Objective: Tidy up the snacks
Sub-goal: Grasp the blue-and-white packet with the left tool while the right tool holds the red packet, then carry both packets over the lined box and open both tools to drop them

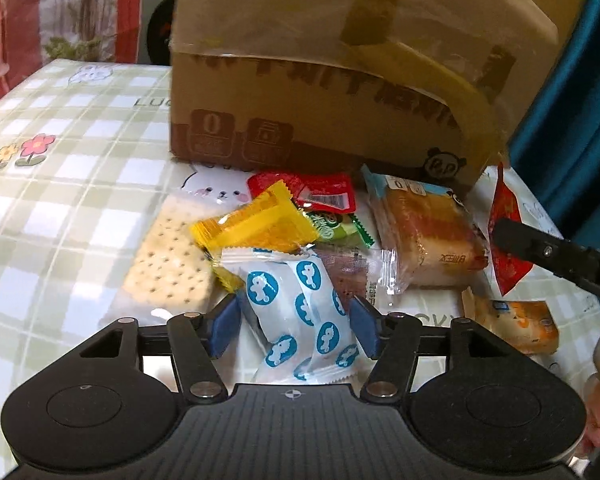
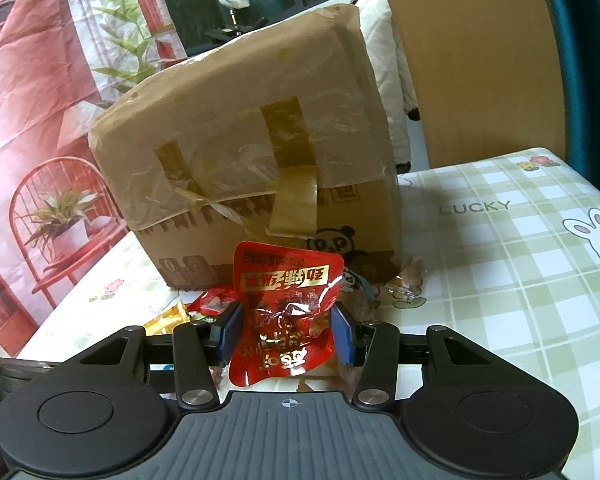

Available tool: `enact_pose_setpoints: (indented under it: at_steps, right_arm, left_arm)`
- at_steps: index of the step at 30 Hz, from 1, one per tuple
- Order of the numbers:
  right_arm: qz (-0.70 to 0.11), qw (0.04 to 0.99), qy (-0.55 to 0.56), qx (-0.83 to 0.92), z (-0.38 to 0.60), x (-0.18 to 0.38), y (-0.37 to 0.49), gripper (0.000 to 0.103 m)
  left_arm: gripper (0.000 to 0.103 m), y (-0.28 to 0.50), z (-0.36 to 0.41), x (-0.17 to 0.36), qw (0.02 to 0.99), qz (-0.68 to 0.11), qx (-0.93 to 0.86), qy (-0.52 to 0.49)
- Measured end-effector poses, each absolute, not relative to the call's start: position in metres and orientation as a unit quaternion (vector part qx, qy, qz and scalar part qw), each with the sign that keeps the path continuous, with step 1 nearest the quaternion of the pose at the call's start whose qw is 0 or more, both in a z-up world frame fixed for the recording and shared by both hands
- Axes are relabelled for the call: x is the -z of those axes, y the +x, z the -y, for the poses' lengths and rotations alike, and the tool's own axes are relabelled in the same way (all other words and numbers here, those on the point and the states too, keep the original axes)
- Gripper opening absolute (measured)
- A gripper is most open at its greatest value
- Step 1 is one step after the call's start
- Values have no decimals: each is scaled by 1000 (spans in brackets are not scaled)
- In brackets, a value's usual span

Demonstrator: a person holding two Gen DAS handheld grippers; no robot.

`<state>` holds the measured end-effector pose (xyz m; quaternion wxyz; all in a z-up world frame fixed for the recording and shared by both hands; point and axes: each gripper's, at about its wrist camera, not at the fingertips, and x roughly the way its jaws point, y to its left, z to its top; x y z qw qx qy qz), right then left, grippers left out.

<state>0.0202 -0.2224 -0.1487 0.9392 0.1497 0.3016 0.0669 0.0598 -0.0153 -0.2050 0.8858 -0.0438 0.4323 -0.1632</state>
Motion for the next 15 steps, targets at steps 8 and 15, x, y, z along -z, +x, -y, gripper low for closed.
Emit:
enact_pose_setpoints:
  at_steps: [8, 15]
  right_arm:
    - [-306, 937, 154, -65, 224, 150, 19, 44]
    - [-291, 943, 146, -64, 224, 136, 13, 43]
  left_arm:
    - [46, 52, 17, 198, 898, -405, 171, -19]
    - [46, 40, 9, 160, 917, -354, 182, -24]
